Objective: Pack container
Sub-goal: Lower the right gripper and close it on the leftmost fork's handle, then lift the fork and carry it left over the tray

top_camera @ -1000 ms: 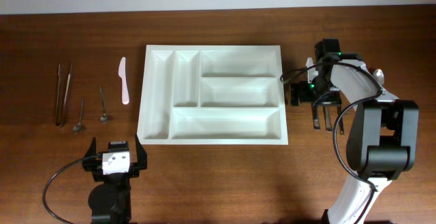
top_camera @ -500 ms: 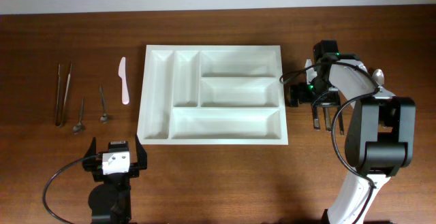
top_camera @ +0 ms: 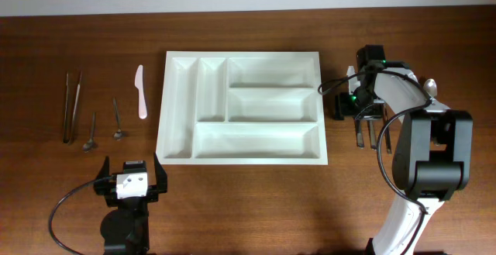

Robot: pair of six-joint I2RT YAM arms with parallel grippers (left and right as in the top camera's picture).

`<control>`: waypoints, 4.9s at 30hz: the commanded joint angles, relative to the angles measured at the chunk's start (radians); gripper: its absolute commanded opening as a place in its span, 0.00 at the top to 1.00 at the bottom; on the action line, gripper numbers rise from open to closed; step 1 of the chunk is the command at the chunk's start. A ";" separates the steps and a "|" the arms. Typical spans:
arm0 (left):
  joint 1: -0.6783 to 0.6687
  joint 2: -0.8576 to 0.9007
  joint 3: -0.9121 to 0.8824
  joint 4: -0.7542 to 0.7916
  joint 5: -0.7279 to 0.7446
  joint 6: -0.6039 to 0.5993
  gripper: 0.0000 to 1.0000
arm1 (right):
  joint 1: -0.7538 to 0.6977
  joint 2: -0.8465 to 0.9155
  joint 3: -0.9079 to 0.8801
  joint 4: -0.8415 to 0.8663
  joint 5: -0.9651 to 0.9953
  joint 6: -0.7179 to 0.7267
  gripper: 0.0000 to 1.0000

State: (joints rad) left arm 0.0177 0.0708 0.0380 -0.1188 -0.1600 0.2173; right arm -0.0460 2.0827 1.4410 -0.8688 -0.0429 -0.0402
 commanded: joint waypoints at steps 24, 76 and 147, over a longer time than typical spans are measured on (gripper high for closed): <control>-0.005 -0.008 -0.006 0.003 0.010 0.008 0.01 | 0.000 0.024 0.010 0.014 0.051 -0.003 0.58; -0.005 -0.008 -0.006 0.003 0.010 0.008 0.01 | 0.000 0.024 0.022 0.002 0.055 -0.004 0.94; -0.005 -0.008 -0.006 0.003 0.010 0.008 0.01 | 0.406 0.024 0.607 -0.513 -0.013 -0.536 0.94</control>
State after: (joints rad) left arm 0.0177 0.0708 0.0380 -0.1188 -0.1600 0.2173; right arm 0.3580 2.1071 2.0274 -1.3891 -0.0406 -0.5137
